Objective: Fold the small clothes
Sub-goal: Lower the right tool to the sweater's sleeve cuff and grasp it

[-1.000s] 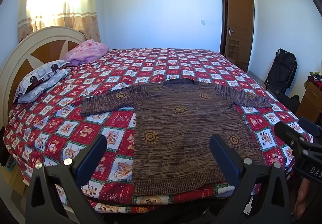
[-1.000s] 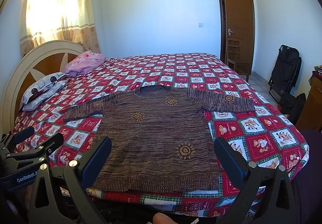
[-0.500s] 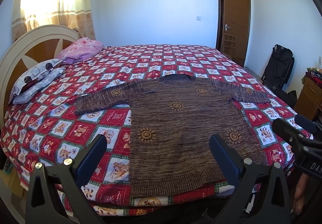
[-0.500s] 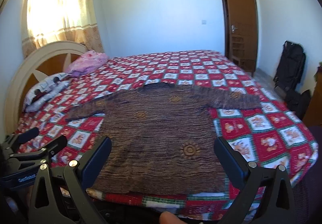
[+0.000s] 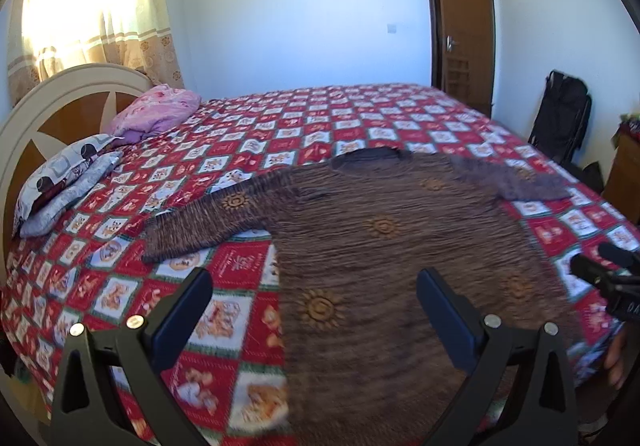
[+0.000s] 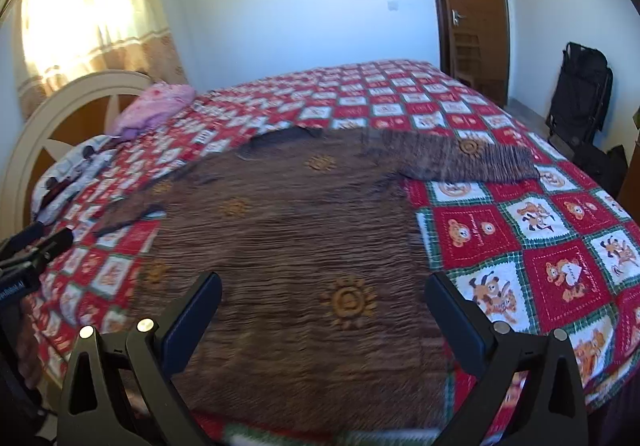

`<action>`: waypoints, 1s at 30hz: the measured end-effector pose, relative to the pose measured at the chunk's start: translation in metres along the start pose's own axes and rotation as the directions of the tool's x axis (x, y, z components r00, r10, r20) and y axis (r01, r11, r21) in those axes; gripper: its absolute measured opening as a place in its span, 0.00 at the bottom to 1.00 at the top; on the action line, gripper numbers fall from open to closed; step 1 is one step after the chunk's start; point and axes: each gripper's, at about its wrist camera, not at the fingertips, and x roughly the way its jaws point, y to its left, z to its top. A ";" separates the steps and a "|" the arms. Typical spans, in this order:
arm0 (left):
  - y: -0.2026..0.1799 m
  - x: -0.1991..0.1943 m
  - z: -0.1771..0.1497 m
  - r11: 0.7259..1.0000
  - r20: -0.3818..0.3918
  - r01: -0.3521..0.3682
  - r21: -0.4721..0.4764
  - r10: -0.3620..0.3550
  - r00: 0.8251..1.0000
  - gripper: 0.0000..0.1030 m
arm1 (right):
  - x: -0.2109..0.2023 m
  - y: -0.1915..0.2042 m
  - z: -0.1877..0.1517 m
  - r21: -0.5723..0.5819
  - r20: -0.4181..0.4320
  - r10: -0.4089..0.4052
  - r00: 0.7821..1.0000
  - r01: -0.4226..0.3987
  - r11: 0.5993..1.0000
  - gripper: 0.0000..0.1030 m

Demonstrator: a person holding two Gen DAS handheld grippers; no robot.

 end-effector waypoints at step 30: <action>-0.035 0.231 0.052 0.998 -0.179 -0.056 0.031 0.061 0.982 1.00 | 0.163 -0.276 0.127 0.279 -0.150 -0.350 0.925 0.379 0.882 0.58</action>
